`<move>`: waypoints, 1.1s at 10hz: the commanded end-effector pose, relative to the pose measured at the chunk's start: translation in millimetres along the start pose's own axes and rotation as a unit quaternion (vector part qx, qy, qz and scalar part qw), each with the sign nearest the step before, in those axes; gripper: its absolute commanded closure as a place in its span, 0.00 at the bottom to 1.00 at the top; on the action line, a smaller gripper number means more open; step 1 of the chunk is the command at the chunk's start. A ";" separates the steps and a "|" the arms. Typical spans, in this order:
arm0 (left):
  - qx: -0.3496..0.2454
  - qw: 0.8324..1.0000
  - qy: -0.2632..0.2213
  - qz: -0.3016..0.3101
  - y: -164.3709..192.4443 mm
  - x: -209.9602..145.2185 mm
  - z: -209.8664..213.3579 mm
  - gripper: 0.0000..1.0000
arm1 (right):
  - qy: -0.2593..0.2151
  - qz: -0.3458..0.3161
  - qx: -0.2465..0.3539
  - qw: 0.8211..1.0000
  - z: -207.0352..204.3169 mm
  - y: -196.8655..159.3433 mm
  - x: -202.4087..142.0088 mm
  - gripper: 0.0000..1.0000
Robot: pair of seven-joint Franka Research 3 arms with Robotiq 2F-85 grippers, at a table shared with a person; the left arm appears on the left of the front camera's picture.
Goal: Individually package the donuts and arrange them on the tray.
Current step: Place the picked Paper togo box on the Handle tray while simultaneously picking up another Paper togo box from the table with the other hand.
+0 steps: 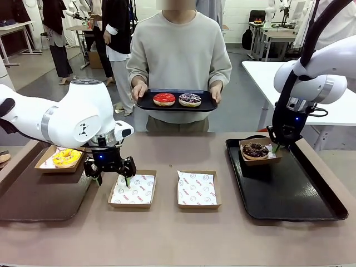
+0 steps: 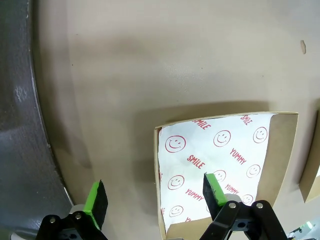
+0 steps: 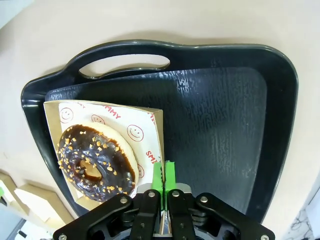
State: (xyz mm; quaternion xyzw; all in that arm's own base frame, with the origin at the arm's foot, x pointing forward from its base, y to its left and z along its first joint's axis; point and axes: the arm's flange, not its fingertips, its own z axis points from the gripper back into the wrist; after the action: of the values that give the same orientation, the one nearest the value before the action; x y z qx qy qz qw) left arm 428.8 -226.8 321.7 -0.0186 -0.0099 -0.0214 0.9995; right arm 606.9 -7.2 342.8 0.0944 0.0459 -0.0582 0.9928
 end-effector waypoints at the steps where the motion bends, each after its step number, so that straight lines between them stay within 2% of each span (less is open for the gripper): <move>1: 0.014 1.000 -0.008 0.019 -5.5 3.7 -3.0 0.00 | 0.006 0.007 0.016 1.000 3.2 -0.9 7.7 0.98; 5: 0.017 0.999 -0.013 0.026 -6.6 5.6 -5.3 0.00 | 0.001 0.009 0.012 1.000 3.6 0.2 9.2 0.98; 9: 0.016 0.999 -0.009 0.027 -7.8 6.8 -7.3 0.00 | -0.011 0.002 -0.029 1.000 3.8 6.1 10.1 0.98; 10: 0.016 0.999 -0.008 0.026 -7.8 7.5 -8.1 0.00 | -0.010 0.002 -0.029 1.000 3.4 6.7 9.8 0.66; 11: 0.014 1.000 -0.007 0.027 -8.0 7.6 -7.6 0.05 | -0.007 0.004 -0.029 1.000 2.6 6.9 9.4 0.41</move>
State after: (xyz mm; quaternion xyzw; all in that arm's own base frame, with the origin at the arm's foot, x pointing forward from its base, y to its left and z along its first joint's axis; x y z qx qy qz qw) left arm 432.6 -228.2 316.4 -0.0153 -0.0066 -0.0082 0.9998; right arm 610.4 -5.2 345.3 0.0767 0.0415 -0.0462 0.9951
